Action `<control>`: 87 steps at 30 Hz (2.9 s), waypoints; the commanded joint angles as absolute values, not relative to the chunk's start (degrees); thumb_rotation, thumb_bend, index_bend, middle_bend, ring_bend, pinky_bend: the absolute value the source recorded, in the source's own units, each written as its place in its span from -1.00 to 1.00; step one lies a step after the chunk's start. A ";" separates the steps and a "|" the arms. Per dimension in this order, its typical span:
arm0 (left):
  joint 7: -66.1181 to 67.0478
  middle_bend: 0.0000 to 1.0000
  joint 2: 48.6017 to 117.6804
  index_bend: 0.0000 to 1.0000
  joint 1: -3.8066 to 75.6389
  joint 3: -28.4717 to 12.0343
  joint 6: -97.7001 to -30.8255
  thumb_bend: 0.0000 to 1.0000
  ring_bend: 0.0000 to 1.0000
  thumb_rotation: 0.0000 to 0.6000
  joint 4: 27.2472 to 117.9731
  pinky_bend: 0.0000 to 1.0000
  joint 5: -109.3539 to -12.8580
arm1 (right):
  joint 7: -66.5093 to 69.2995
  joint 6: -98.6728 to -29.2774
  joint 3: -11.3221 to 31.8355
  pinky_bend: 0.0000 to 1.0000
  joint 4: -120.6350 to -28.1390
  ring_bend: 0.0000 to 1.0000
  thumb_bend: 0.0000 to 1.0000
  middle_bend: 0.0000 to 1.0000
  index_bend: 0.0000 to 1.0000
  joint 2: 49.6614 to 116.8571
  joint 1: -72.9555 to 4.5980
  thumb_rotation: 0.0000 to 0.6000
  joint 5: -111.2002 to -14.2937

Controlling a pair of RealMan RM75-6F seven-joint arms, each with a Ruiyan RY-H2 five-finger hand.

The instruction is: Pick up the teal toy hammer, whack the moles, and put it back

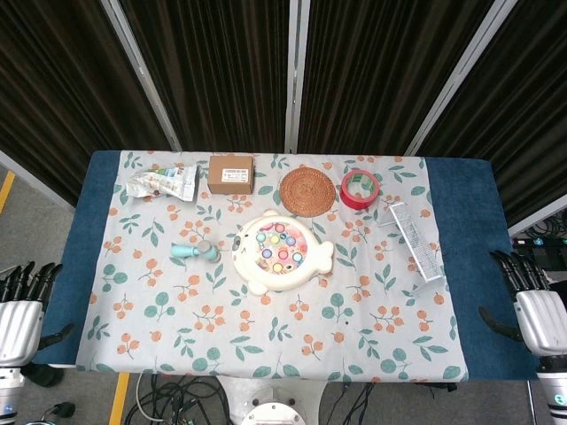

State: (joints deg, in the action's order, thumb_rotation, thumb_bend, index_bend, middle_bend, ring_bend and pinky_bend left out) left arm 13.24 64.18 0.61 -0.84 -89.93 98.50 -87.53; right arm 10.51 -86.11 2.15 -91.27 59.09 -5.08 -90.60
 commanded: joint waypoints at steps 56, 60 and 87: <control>7.41 -0.51 83.55 -0.36 39.81 -10.38 -46.17 -0.54 -0.75 1.00 80.15 -0.83 -61.36 | 7.88 -86.07 2.66 -1.00 -92.83 -1.00 -0.64 -0.84 -1.00 59.04 -4.78 1.00 -90.11; 10.57 -0.51 84.99 -0.32 40.41 -10.52 -47.10 -0.51 -0.75 1.00 79.96 -0.83 -58.17 | 8.11 -85.66 2.69 -1.00 -92.58 -1.00 -0.64 -0.84 -1.00 59.11 -4.97 1.00 -89.92; 13.21 -0.50 89.72 -0.13 41.74 -10.70 -48.63 -0.38 -0.75 1.00 77.28 -0.83 -51.18 | 9.15 -84.31 2.60 -1.00 -91.46 -1.00 -0.64 -0.84 -1.00 59.58 -5.52 1.00 -89.28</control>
